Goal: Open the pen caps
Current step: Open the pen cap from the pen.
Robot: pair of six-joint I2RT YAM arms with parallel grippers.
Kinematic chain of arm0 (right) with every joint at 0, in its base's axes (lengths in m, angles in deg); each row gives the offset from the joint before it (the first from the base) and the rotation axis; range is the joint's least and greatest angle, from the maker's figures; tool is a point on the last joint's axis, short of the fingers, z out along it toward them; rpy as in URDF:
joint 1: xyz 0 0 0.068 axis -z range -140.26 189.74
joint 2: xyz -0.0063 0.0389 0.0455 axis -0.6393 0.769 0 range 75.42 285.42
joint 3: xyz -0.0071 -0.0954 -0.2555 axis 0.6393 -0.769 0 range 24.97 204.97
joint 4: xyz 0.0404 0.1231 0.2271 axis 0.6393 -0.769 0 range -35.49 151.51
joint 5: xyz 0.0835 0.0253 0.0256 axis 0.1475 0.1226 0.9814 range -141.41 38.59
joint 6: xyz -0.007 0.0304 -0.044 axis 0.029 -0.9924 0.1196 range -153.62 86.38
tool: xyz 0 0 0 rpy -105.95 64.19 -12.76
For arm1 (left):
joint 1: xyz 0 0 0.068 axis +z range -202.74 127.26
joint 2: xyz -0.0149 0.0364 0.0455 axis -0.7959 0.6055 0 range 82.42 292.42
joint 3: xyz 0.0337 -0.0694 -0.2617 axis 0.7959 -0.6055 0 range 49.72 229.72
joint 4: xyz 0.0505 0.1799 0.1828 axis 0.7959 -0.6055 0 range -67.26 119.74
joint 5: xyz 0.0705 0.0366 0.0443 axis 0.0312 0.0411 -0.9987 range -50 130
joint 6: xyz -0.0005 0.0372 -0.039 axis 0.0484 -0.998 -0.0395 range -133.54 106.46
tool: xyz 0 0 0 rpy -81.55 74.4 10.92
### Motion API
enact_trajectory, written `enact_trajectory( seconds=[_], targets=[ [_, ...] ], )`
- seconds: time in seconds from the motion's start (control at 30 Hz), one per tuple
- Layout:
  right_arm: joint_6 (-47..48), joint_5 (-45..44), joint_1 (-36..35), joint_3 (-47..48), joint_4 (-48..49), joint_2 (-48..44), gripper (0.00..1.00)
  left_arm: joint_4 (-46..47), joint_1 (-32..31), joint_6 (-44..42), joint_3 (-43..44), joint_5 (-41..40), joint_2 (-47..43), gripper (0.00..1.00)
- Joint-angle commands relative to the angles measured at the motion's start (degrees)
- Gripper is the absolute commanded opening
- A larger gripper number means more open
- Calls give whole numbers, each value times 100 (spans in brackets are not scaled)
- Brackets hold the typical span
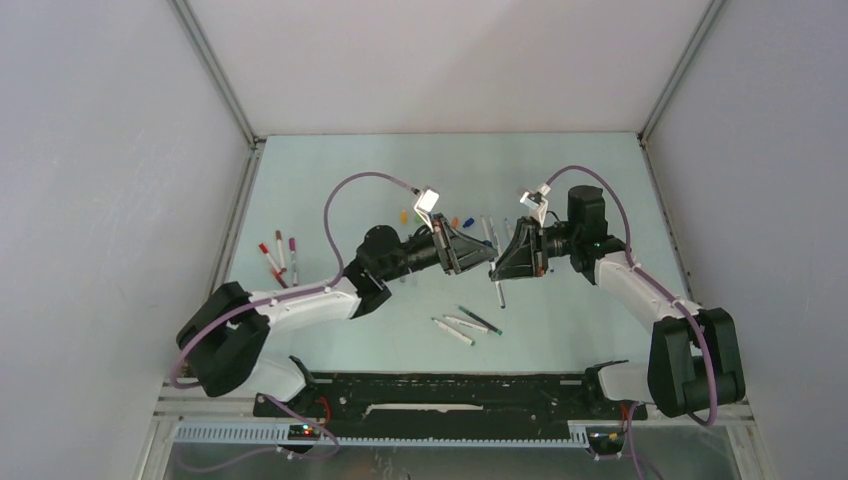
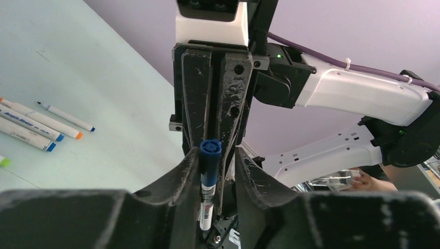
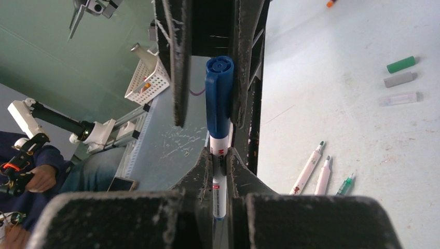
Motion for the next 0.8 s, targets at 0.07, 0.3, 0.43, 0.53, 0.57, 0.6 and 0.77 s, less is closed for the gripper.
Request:
enact_trajectory(
  seconds=[0.07,0.3,0.43,0.53,0.57,0.6,0.77],
  targets=[
    [-54,726,-30,182,163,46,0,384,-38,121,446,354,131,27],
    [-50,754,-72,177,155,108,0,155,70,-92,669,307,-34,0],
    [125,716,-161,182,-49,150,0,-248,626,-521,854,-179,-626,0],
    [260,671,-305,178,-175,213,0,-508,1092,-915,1189,-585,-964,0],
    [269,654,-343,181,-182,239,0,-587,1210,-1011,1318,-698,-1039,0],
    [292,642,-383,182,-203,265,0,-672,1323,-1091,1424,-789,-1105,0],
    [417,564,-440,182,-303,264,0,-796,1672,-1282,1672,-1035,-1356,0]
  ],
)
